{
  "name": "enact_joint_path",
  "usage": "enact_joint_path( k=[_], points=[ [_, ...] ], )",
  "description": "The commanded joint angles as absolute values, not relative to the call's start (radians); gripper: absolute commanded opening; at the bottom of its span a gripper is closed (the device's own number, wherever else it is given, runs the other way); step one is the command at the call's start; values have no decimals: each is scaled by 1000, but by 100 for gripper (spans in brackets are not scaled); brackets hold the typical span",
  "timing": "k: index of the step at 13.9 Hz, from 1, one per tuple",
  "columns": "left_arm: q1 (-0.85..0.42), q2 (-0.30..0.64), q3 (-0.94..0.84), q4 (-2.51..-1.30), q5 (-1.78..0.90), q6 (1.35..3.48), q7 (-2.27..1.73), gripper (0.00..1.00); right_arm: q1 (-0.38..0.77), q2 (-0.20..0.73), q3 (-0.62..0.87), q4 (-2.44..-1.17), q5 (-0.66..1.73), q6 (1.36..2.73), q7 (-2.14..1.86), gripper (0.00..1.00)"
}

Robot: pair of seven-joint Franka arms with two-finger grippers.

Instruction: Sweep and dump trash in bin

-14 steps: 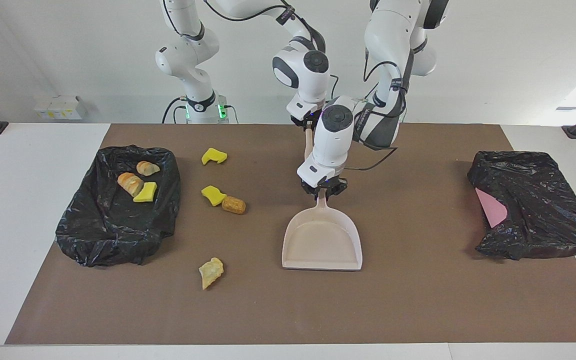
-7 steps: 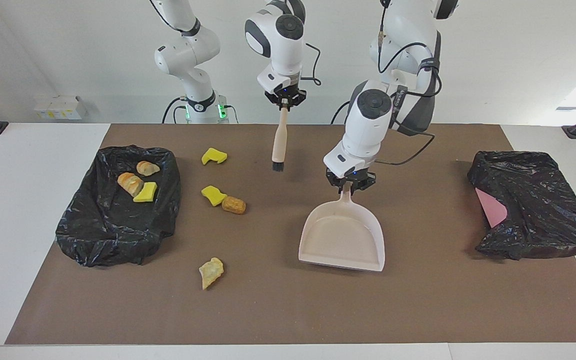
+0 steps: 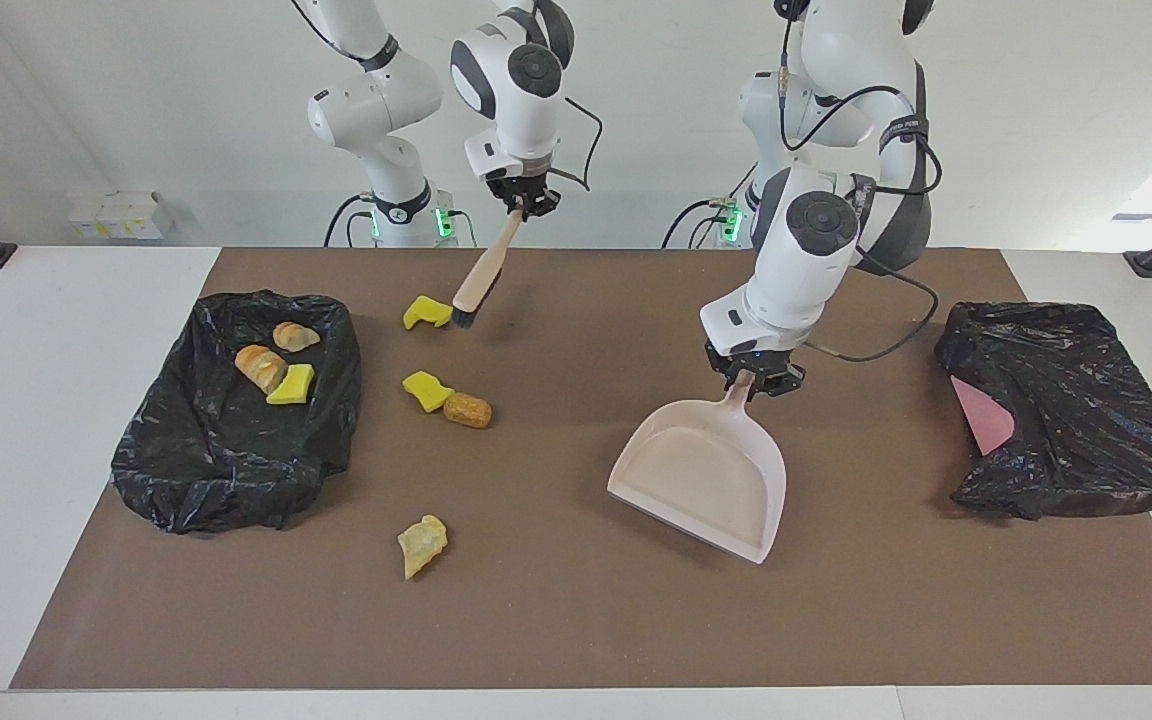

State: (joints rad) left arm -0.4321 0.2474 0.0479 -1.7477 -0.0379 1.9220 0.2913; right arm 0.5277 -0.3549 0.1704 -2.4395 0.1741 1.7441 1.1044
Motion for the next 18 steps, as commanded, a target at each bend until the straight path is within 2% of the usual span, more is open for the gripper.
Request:
enact_joint_path(
  k=[1, 5, 8, 13, 18],
  points=[
    [-423, 230, 43, -1755, -49, 1856, 496, 0, 436, -380, 179, -2499, 164, 1727, 1152, 0],
    [-431, 184, 41, -1831, -48, 1845, 688, 0, 405, -452, 179, -2611, 164, 1726, 1155, 0],
    [-451, 175, 40, -1845, -45, 1850, 817, 0, 391, -459, 179, -2614, 164, 1691, 1157, 0],
    [-561, 160, 41, -1919, -34, 1959, 963, 0, 387, -448, 181, -2641, 166, 1723, 1154, 0],
    [-647, 161, 40, -1944, 61, 2015, 942, 0, 390, -374, 183, -2674, 169, 1923, 1109, 0]
  ],
)
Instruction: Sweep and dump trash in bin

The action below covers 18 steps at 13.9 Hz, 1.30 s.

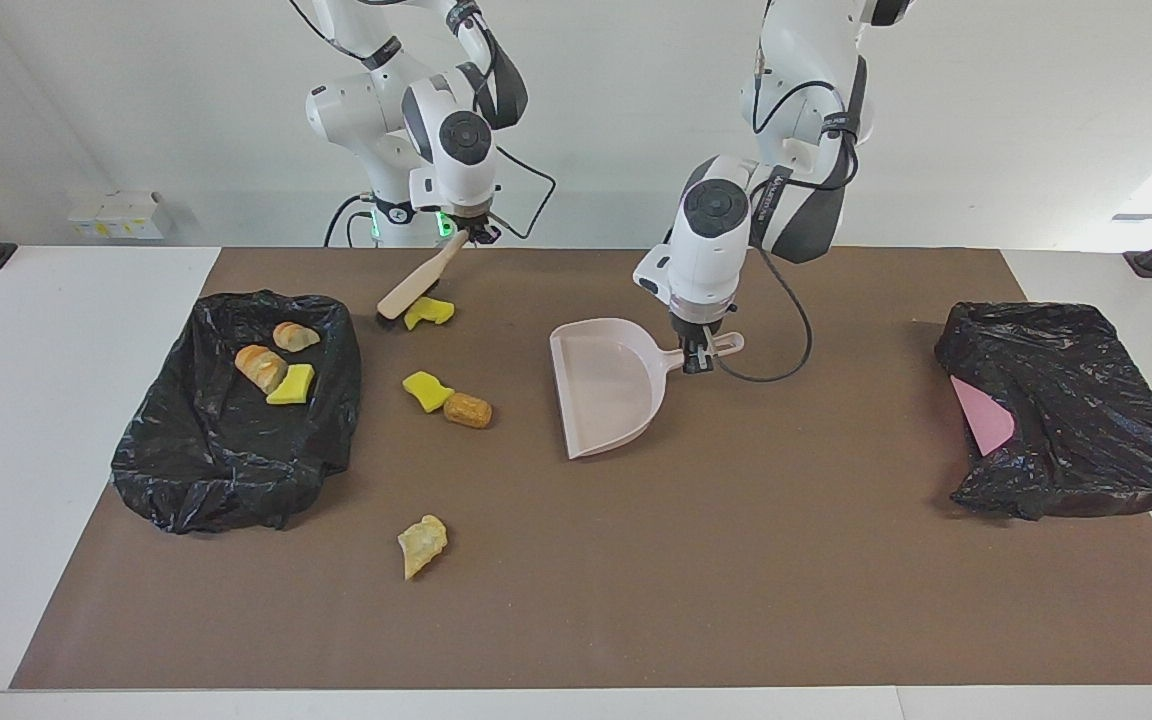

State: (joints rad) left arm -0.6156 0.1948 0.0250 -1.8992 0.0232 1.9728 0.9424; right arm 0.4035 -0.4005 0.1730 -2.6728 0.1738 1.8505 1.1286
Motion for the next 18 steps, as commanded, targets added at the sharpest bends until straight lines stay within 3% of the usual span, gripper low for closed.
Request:
enact_joint_path(
  k=[1, 11, 15, 18],
  points=[
    [-649, 160, 38, -1954, 64, 2034, 892, 0, 387, -355, 183, -2663, 169, 1957, 1083, 0],
    [-701, 150, 37, -2002, 89, 2071, 778, 0, 285, 38, 181, -2272, 137, 2077, 920, 0],
    [-703, 150, 37, -2037, 89, 2126, 690, 0, 327, 72, 183, -2226, 153, 2059, 771, 0],
    [-698, 147, 37, -2068, 89, 2173, 684, 0, 440, 42, 184, -2230, 156, 2013, 742, 0]
  ],
)
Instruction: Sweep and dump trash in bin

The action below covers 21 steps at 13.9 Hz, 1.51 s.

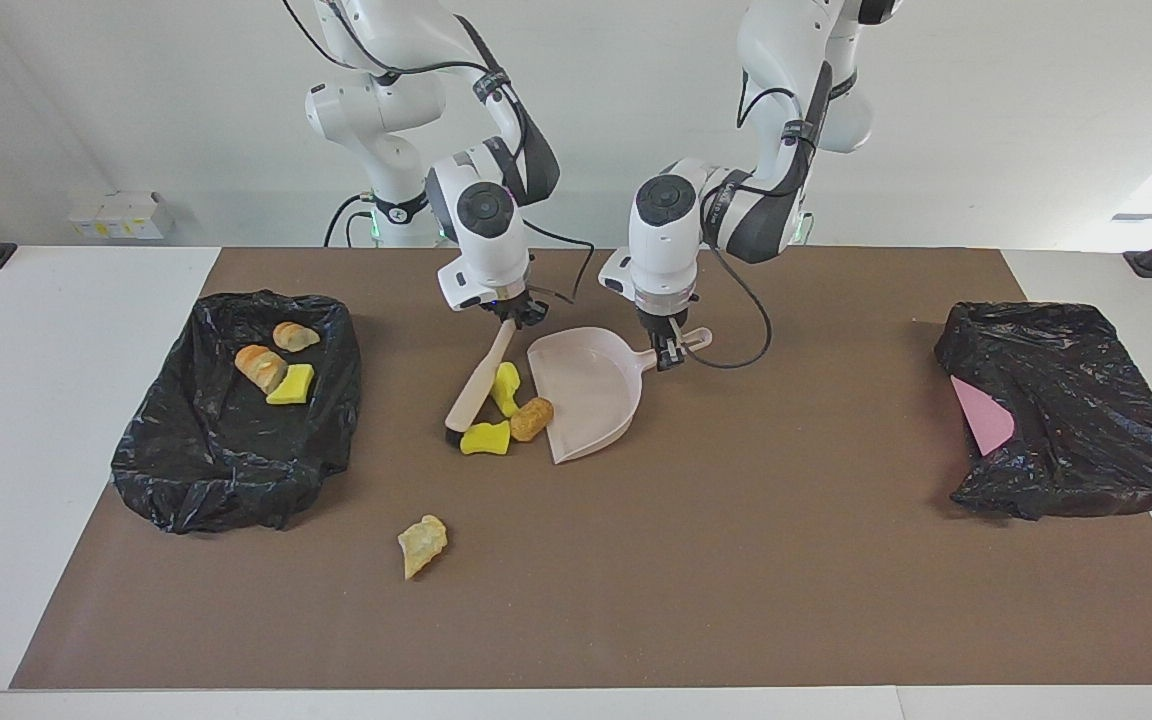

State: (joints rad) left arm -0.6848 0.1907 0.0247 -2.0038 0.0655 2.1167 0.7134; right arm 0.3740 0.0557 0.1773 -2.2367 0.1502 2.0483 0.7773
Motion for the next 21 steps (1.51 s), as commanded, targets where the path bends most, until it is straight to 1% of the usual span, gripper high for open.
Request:
enact_joint_path(
  k=[1, 3, 5, 8, 10, 13, 16, 17, 21],
  points=[
    [-696, 143, 37, -2083, 89, 2203, 681, 0, 474, 32, 184, -2227, 156, 1988, 742, 0],
    [-689, 140, 35, -2105, 89, 2258, 676, 0, 526, 25, 186, -2203, 155, 1941, 745, 0],
    [-683, 149, 35, -2112, 89, 2302, 683, 0, 552, 18, 186, -2160, 153, 1884, 755, 0],
    [-658, 156, 34, -2114, 87, 2358, 693, 0, 545, -14, 184, -2108, 141, 1818, 742, 0],
    [-657, 158, 35, -2114, 87, 2355, 693, 0, 529, 6, 178, -2066, 97, 1781, 733, 0],
    [-652, 163, 35, -2094, 86, 2303, 675, 0, 422, 60, 181, -2004, -27, 1741, 614, 0],
    [-655, 164, 38, -2030, 86, 2140, 645, 0, 290, 110, 178, -1967, -127, 1740, 461, 0],
    [-661, 164, 40, -2016, 86, 2099, 596, 0, 264, 118, 182, -1951, -190, 1743, 424, 0],
    [-687, 153, 40, -2014, 97, 2019, 479, 0, 169, 271, 178, -1706, -267, 1686, 290, 0]
  ],
)
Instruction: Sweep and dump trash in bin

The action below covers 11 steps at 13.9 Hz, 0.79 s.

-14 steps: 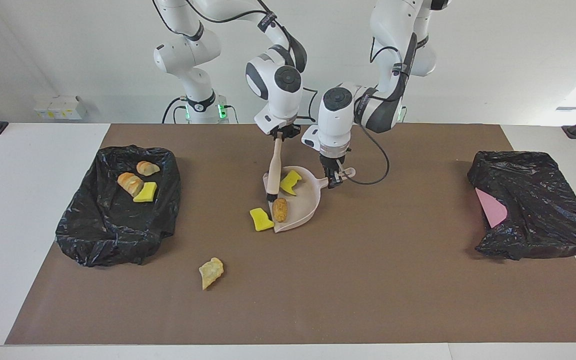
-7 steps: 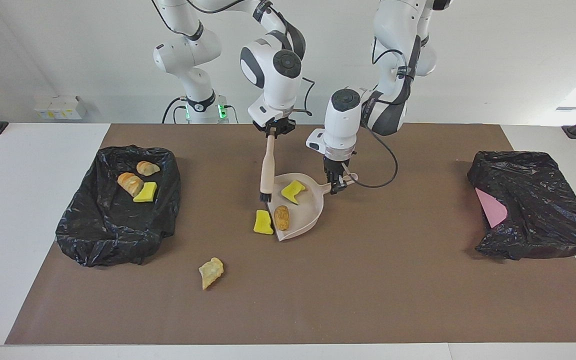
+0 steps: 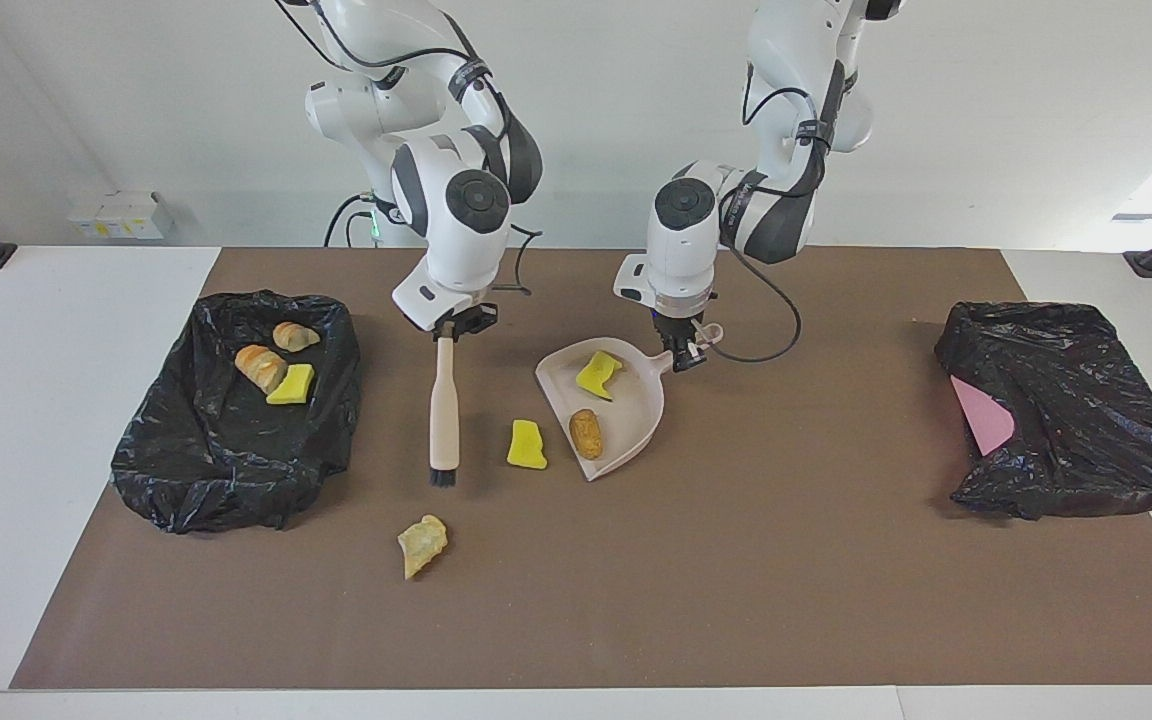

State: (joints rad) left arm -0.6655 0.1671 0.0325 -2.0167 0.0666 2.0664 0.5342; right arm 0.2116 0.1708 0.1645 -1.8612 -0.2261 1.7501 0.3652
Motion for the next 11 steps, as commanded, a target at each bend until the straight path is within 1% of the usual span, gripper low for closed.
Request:
enact_joint_path(
  k=[1, 3, 5, 6, 8, 11],
  points=[
    [-692, 152, 38, -2014, 115, 2017, 466, 0, 154, 303, 178, -1668, -306, 1684, 255, 0],
    [-693, 150, 38, -2016, 123, 2017, 460, 0, 108, 359, 176, -1608, -389, 1704, 194, 0],
    [-701, 150, 38, -2016, 123, 2017, 450, 0, 69, 386, 178, -1577, -475, 1744, 111, 0],
    [-703, 150, 37, -2016, 123, 2017, 411, 0, 55, 403, 178, -1554, -479, 1765, 74, 0],
    [-706, 149, 37, -2017, 123, 2023, 388, 0, 52, 463, 176, -1510, -486, 1767, 57, 0],
    [-706, 149, 34, -2022, 123, 2023, 350, 0, 72, 517, 178, -1509, -479, 1775, 58, 0]
  ],
)
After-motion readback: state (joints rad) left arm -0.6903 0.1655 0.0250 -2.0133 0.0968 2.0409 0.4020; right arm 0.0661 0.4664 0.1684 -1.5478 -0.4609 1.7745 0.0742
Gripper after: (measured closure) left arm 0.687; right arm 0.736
